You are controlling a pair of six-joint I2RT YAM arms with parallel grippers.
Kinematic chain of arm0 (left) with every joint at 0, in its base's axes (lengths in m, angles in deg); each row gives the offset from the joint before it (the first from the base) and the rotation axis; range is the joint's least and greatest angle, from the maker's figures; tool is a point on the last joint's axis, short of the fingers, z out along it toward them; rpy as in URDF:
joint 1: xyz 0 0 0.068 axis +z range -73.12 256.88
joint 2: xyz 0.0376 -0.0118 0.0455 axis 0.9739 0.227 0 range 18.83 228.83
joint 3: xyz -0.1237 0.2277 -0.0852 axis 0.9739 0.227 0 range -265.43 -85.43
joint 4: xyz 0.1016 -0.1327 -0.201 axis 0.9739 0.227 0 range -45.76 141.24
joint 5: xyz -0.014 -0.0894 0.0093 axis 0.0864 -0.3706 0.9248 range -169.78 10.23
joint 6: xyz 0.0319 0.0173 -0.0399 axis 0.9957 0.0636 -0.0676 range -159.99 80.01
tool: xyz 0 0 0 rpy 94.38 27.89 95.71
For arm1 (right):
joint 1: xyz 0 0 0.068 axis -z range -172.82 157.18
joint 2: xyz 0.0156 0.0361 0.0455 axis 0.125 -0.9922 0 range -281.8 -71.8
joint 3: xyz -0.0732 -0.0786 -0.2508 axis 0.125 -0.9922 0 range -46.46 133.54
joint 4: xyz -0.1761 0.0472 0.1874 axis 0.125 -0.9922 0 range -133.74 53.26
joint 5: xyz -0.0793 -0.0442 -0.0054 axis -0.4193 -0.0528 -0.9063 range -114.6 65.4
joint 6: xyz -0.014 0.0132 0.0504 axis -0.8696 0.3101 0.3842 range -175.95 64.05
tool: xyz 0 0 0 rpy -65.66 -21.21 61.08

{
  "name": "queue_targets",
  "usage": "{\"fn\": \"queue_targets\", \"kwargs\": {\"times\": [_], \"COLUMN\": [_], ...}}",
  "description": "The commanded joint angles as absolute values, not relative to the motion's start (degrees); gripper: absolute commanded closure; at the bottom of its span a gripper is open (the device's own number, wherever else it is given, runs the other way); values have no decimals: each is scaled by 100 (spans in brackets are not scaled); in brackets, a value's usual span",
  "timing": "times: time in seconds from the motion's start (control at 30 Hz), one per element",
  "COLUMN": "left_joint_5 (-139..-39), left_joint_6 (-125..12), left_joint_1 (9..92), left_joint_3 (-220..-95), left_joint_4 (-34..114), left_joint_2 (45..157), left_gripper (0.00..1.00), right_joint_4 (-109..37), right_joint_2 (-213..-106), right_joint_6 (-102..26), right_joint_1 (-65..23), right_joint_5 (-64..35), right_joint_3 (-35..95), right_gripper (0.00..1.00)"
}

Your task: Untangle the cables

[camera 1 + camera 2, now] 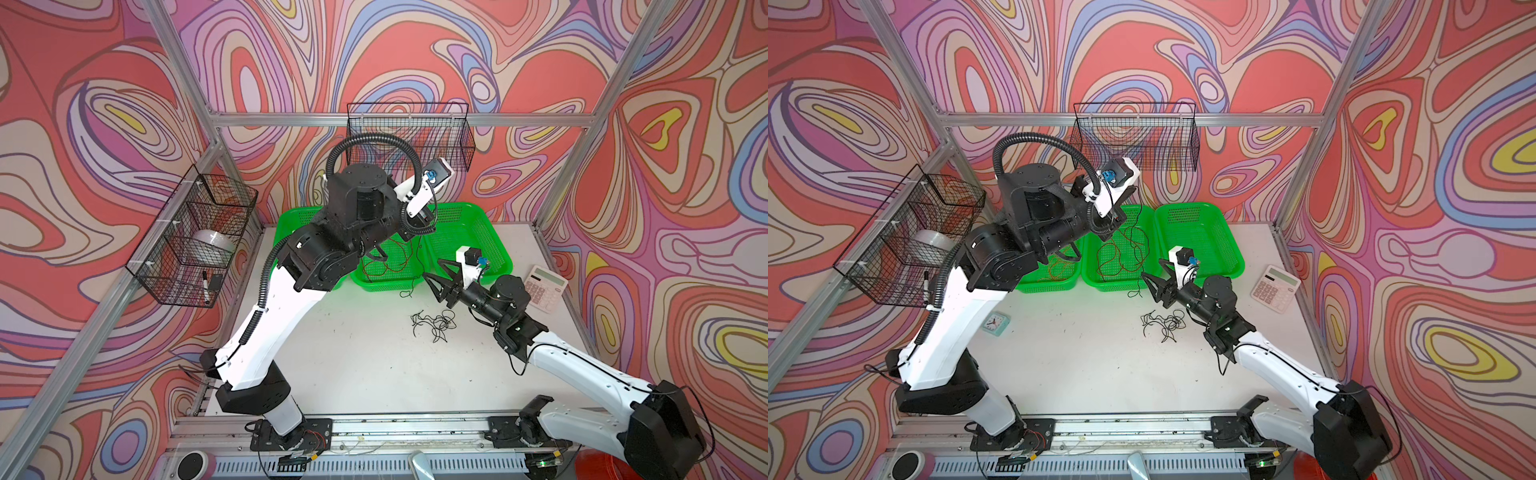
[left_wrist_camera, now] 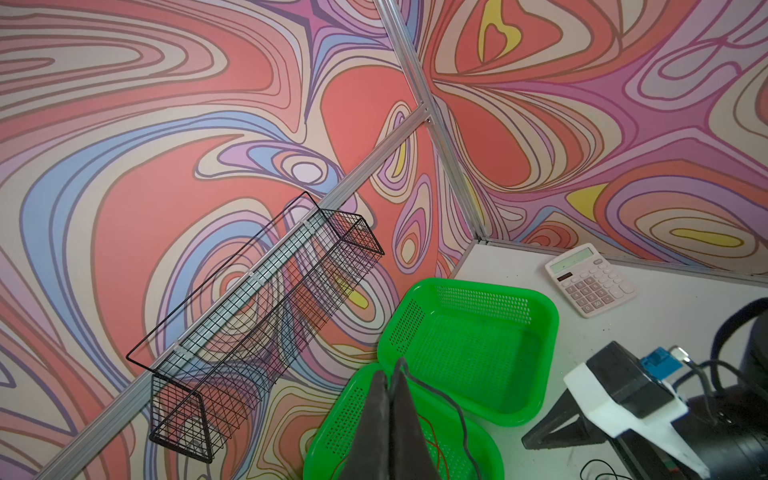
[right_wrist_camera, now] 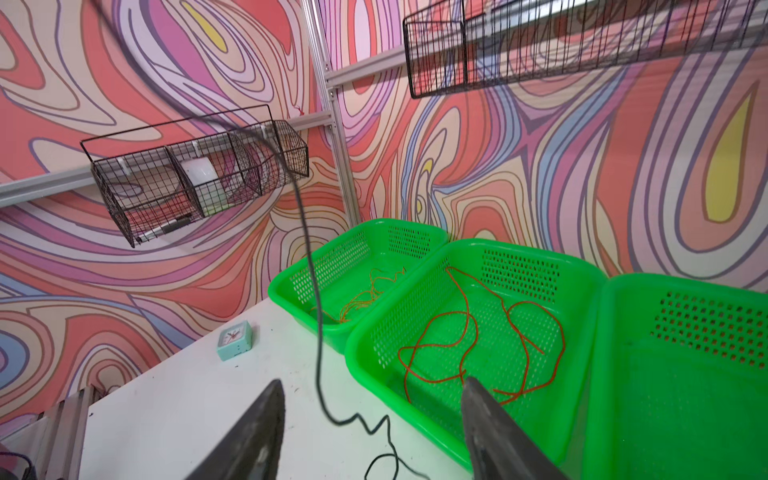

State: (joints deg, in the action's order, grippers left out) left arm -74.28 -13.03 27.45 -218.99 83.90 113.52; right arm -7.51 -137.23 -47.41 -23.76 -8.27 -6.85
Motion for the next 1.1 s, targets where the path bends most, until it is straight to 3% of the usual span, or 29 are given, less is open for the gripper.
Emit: {"fn": "queue_targets", "kwargs": {"times": [0.0, 0.2, 0.33, 0.4, 0.53, 0.6, 0.8, 1.0, 1.07], "left_joint_5": [-7586, -7624, -7617, -7619, -7505, -7382, -7315, -8184, -8458], "left_joint_6": [-1400, -1437, -1430, -1442, -1437, -1442, -1876, -2835, -3177], "left_joint_1": [2772, 2773, 2774, 2770, 2774, 2781, 3048, 3844, 4102], "left_joint_3": [-21829, -21705, -21675, -21631, -21349, -21091, -19572, -17729, -17262], "left_joint_4": [8387, 8377, 8396, 8397, 8279, 8192, 7669, 6846, 6607], "left_joint_2": [11261, 11193, 11168, 11130, 10919, 10760, 9963, 9188, 9074], "left_gripper": [100, 100, 100, 100, 100, 100, 100, 100, 93], "right_joint_4": [-635, -433, -701, -755, -939, -1023, -1966, -3140, -3473], "right_joint_2": [-13925, -14465, -14731, -14748, -14589, -14447, -14065, -14176, -14270], "right_joint_6": [-4874, -4912, -4877, -4795, -4794, -4894, -5225, -5441, -5475], "right_joint_1": [-2402, -2402, -2402, -2402, -2400, -2402, -2393, -2276, -2222], "right_joint_5": [-938, 149, 162, -173, -831, -985, -1436, -1783, -1788], "right_joint_3": [-382, 183, 521, 525, 405, 326, 608, 1491, 1842], "right_gripper": [31, 33, 39, 52, 91, 100, 100, 100, 100]}}
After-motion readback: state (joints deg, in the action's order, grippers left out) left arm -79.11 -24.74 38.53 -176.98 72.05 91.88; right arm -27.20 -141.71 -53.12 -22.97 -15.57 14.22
